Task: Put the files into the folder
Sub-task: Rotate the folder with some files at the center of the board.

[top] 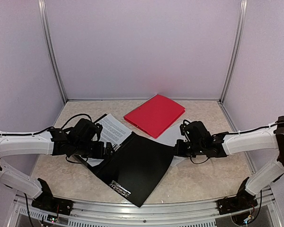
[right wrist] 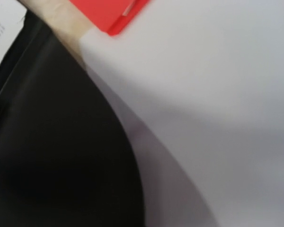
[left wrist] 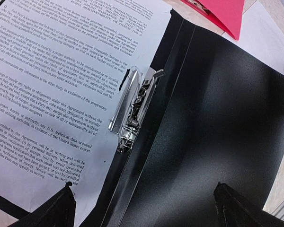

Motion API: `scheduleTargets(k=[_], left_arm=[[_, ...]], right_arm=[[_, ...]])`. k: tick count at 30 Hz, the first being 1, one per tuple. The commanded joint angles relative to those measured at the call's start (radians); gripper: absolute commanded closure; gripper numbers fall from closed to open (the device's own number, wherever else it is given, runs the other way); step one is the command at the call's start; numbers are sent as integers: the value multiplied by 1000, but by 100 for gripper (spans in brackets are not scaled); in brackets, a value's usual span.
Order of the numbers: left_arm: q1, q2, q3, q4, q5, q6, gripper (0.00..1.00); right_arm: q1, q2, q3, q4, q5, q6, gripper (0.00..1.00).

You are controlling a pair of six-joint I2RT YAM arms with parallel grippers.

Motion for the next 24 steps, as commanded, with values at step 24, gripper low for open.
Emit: scheduleTargets(k=[24], left_arm=[[-18,-27,-39,144,226,263,1]], right_arm=[[-237,513,820,-608,-9,-948,100]])
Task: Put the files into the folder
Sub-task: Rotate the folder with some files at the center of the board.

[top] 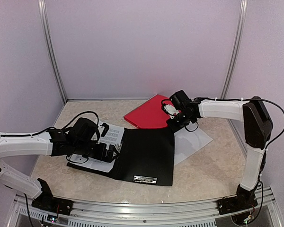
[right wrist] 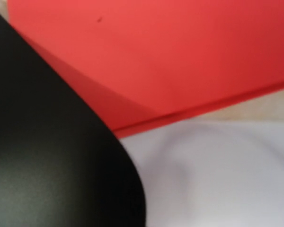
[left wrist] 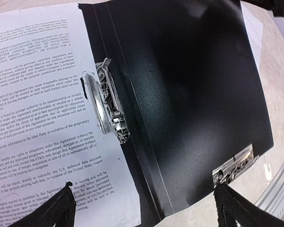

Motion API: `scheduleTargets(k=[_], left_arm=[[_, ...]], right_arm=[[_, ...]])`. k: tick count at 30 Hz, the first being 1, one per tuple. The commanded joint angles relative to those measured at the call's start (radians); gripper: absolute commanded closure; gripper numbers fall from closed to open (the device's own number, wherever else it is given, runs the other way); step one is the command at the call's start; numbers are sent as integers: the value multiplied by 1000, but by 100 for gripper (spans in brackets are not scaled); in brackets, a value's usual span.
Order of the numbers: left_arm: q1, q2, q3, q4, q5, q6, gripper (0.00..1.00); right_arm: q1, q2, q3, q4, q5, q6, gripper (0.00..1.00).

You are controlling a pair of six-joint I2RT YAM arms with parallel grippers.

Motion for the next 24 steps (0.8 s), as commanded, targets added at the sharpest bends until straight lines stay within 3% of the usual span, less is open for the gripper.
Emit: scheduleTargets(k=[1,3,7,9,13,15,24], left_arm=[[-11,-8,-37,104,126,120,1],[-17,2,-39,133,177,177,1],[-45,40,-29,199,237,311,1],[-54,74,-13,222,265,365,1],[-87,150,5,296,336,490,1],[-107,184,10,353,376,571,1],[-165,410,101,408,462,802,8]], right_arm=[[-46,60,98,-105,6,-175,99],[-58,86,144,-127,4,-193,95],[-62,78,167,-113,9,-180,69],[-61,31,127,-79,16,-147,49],[-59,-103,20,-22,37,-85,24],[-60,-181,-43,-1,22,-44,23],[36,-474,-444,131,-167,217,41]])
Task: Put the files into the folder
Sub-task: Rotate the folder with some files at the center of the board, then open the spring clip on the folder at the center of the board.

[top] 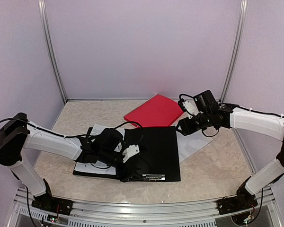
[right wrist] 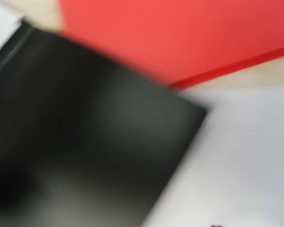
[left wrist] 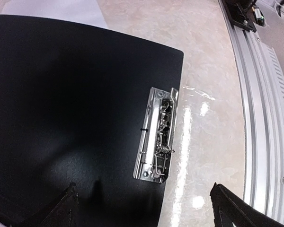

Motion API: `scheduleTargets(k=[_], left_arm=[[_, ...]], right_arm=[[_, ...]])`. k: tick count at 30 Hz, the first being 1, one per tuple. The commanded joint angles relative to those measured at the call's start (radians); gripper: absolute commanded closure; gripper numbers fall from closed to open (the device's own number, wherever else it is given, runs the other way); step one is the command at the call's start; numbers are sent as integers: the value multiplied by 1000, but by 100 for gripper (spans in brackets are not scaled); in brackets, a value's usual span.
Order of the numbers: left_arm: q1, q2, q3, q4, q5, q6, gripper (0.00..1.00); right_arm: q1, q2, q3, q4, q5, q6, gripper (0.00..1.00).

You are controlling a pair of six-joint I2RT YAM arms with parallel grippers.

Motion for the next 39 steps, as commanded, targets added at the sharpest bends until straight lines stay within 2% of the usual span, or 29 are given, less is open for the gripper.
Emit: scheduleTargets(k=[1,6,12,22,25,32,39], left_arm=[[-23,90,53,56,64,160,10],[-48,171,85,83,92,216,16],[-57,219,82,118,114,247,23],[-57,254,55,175,71,253,34],[-57,263,58,164,66,255,40],[-57,253,39,138,49,252,55],[-65,254,47,125,40,237,63]], right_arm=[[84,-74,-190,72,-99,188,43],[168,-139,-353,162,-137,337,52],[259,-159,-467,310,-195,487,61],[369,-57,-481,413,-206,576,68],[386,-33,-480,438,-199,587,69],[414,-59,-526,478,-203,645,74],[454,-79,-560,486,-186,700,73]])
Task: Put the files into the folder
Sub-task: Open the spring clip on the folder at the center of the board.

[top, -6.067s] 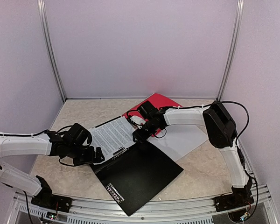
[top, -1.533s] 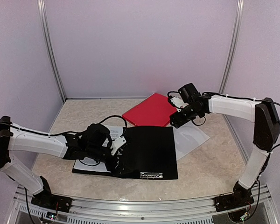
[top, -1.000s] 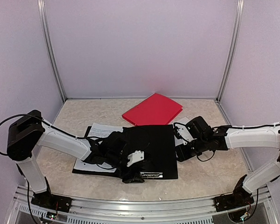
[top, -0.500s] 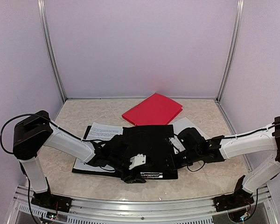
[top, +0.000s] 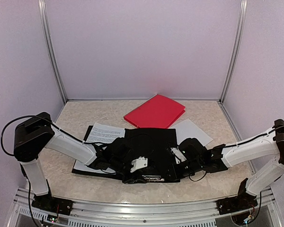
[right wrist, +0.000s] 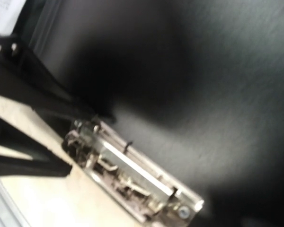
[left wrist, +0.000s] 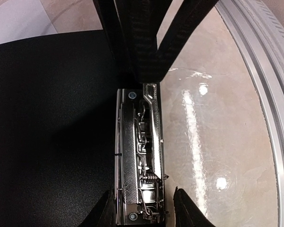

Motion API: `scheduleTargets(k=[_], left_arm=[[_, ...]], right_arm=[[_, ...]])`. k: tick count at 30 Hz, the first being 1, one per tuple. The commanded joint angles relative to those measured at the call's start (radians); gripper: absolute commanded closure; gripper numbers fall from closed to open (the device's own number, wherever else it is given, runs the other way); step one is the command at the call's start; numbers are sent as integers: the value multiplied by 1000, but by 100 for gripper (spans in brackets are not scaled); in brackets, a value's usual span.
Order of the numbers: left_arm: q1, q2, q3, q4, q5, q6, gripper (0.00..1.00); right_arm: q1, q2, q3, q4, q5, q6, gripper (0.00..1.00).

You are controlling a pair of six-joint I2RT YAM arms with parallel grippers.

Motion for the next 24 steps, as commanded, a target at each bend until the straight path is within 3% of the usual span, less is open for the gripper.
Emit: scheduleTargets(k=[1,17,24], left_arm=[[-10,9,-1,-27,-11,-7,64],[-26,20,19,-55,-31,-5,70],[-29,23,25,-66,-36,-6,71]], right_arm=[[32,-32,-29,31,15,53,73],[58,24,-37,35,55,67,73],[59,44,-42,45,45,60,78]])
